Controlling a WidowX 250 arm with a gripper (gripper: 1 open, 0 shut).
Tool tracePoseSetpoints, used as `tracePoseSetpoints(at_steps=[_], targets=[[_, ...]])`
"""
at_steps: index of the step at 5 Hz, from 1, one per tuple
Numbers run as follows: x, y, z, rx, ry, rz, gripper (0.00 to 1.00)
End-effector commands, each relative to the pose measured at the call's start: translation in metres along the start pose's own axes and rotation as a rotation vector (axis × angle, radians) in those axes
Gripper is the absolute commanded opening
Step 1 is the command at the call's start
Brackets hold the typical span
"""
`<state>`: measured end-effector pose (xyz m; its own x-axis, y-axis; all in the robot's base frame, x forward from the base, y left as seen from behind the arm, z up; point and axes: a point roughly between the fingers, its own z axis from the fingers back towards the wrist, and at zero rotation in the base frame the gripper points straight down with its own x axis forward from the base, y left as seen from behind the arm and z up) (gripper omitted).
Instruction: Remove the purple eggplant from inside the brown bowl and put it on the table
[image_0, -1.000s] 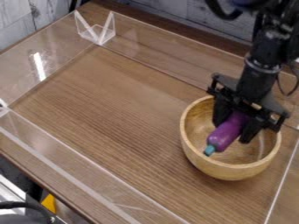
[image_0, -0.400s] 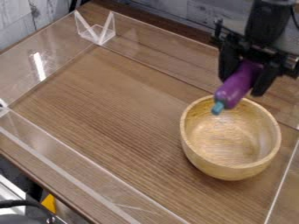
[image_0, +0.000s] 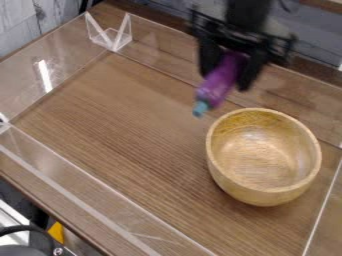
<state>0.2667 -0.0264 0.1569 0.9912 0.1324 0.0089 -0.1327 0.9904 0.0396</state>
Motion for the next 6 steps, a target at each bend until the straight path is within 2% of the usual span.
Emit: tracePoseSetpoints(at_steps=[1, 2, 4, 6], targets=[[-0.011, 0.01, 0.005, 0.0, -0.038, -0.015, 0.0], [-0.022, 0.007, -0.004, 0.004, -0.028, -0.073, 0.0], [-0.02, -0.005, -0.038, 0.009, -0.02, -0.107, 0.0], [-0.019, 0.0, -0.048, 0.013, -0.022, -0.145, 0.0]])
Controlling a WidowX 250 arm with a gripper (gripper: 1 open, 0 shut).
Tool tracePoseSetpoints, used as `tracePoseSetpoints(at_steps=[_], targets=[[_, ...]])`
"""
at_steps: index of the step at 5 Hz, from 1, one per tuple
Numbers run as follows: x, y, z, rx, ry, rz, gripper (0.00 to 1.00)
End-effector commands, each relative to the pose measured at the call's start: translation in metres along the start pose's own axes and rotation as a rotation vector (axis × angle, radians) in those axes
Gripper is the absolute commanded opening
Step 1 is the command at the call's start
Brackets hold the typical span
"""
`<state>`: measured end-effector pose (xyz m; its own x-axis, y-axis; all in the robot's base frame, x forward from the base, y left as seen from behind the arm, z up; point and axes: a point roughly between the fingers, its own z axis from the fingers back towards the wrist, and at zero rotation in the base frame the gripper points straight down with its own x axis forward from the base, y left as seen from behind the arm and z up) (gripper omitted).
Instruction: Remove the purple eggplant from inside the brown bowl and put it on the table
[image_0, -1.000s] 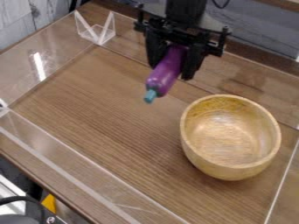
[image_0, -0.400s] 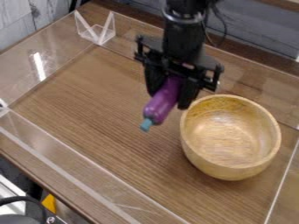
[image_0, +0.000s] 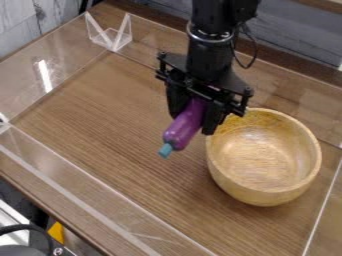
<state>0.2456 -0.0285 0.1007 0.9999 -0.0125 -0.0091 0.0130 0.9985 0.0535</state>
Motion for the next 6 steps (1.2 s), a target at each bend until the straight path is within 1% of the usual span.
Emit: tracePoseSetpoints(at_steps=[1, 3, 5, 6], targets=[[0.002, 0.008, 0.008, 0.004, -0.038, -0.028, 0.0], [0.006, 0.017, 0.004, 0.014, -0.037, 0.043, 0.0], [0.016, 0.018, -0.003, 0.026, -0.04, 0.066, 0.0], [0.024, 0.026, 0.0, 0.031, -0.043, 0.087, 0.0]])
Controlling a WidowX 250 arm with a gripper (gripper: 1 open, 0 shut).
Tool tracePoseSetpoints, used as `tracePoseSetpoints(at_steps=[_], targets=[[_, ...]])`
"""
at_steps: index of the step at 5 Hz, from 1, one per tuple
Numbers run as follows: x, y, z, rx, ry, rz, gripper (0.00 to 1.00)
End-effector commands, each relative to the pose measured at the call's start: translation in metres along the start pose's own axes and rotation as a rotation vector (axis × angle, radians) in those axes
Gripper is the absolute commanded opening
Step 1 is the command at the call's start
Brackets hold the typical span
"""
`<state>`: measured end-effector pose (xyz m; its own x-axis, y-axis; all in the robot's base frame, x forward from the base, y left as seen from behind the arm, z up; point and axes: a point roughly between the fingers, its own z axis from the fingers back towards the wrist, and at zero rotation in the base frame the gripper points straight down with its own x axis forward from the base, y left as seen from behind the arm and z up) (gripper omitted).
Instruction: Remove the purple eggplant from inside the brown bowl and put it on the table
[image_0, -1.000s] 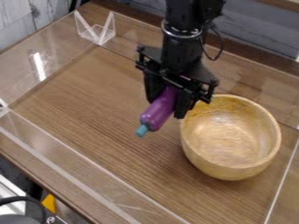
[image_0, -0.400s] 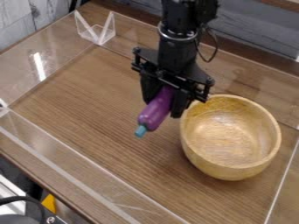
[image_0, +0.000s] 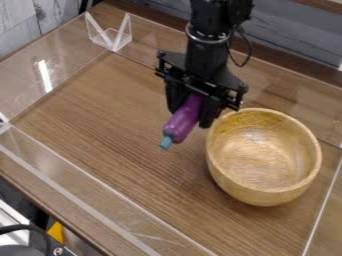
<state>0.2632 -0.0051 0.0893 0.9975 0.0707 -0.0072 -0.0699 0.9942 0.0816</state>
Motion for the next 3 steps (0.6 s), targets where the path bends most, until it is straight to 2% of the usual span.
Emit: tracePoseSetpoints(at_steps=[1, 3], targets=[[0.013, 0.012, 0.015, 0.003, -0.049, 0.019, 0.0], [0.032, 0.028, -0.004, 0.022, -0.047, 0.062, 0.0]])
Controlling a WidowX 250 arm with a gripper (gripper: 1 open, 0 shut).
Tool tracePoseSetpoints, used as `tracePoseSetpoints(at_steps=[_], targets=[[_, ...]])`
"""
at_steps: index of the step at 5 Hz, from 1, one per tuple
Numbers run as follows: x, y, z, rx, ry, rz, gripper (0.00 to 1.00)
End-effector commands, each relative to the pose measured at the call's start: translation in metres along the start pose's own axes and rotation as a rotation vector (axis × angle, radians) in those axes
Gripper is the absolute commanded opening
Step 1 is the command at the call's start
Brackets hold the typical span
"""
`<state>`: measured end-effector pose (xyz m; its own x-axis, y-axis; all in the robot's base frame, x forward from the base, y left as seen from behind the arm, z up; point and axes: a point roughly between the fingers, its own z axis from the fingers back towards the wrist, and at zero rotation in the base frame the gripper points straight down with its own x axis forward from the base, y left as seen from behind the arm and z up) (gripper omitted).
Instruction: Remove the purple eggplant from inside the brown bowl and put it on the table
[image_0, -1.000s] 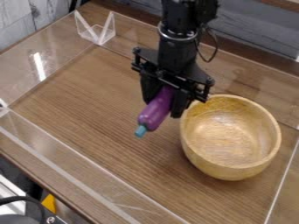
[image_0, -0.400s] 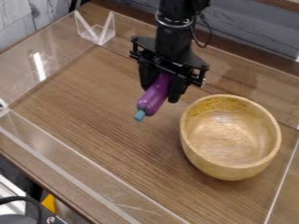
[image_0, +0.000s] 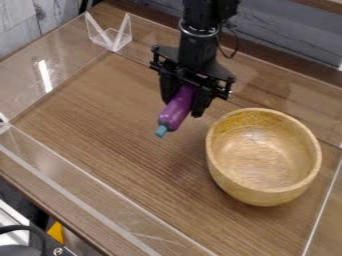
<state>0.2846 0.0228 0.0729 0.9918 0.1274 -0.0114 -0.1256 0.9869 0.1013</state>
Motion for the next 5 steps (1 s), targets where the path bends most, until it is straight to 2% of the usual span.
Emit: tracePoseSetpoints(at_steps=[1, 3, 5], targets=[[0.019, 0.012, 0.002, 0.009, -0.05, 0.035, 0.0], [0.023, 0.004, -0.006, 0.017, -0.043, 0.017, 0.0], [0.027, 0.006, -0.014, 0.024, -0.042, 0.009, 0.0]])
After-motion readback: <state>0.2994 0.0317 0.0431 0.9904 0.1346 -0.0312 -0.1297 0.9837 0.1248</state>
